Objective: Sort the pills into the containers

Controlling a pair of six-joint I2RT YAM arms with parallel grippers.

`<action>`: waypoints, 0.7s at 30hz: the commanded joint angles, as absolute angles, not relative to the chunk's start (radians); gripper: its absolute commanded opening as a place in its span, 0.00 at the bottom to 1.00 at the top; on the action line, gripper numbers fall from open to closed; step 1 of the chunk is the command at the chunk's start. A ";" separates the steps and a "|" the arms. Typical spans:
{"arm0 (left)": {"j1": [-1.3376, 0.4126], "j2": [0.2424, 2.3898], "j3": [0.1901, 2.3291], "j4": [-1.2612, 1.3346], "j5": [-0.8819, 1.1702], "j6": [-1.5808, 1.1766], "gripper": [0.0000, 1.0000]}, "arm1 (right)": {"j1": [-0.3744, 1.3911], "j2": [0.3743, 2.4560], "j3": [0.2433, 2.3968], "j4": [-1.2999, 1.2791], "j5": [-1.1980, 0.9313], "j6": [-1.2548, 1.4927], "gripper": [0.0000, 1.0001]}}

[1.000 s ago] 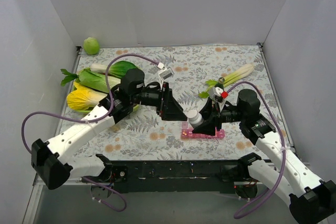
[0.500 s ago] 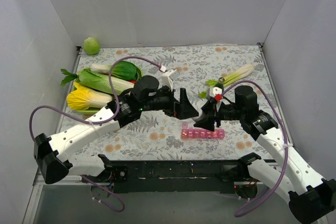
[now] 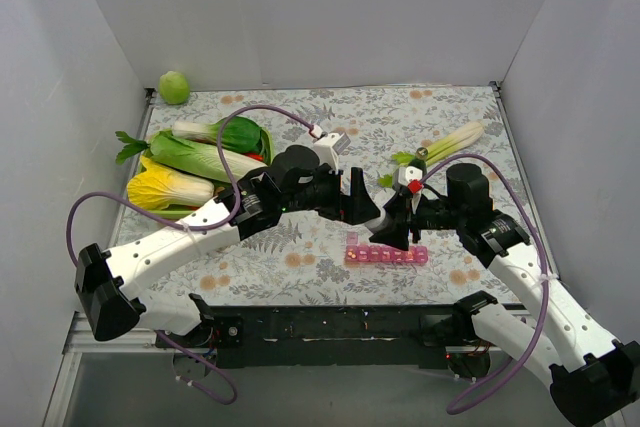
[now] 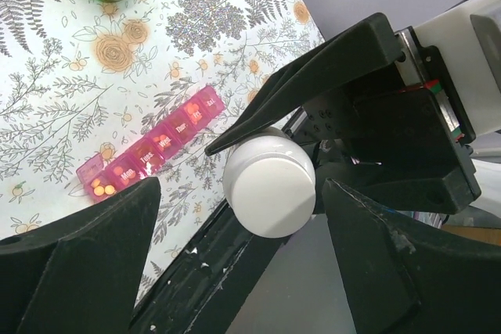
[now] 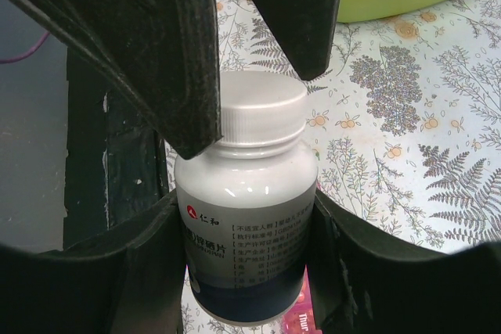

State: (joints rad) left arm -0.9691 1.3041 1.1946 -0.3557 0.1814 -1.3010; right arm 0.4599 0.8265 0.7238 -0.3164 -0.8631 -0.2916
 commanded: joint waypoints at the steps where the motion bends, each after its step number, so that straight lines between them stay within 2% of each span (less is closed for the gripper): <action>1: -0.971 1.295 1.223 -0.382 0.152 -1.287 0.83 | 0.462 0.824 0.767 -0.305 -0.876 -0.293 0.01; 12: -0.971 1.275 1.192 -0.472 0.138 -1.253 0.76 | 0.462 0.825 0.779 -0.311 -0.876 -0.291 0.01; 21: -0.942 1.209 1.128 -0.534 0.123 -1.250 0.76 | 0.462 0.824 0.790 -0.314 -0.877 -0.290 0.01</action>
State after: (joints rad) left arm -0.9672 1.2724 1.1606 -0.4709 0.1604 -1.2701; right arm 0.4595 0.8303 0.7258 -0.3424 -0.8482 -0.2913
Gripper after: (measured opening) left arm 0.762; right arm 0.599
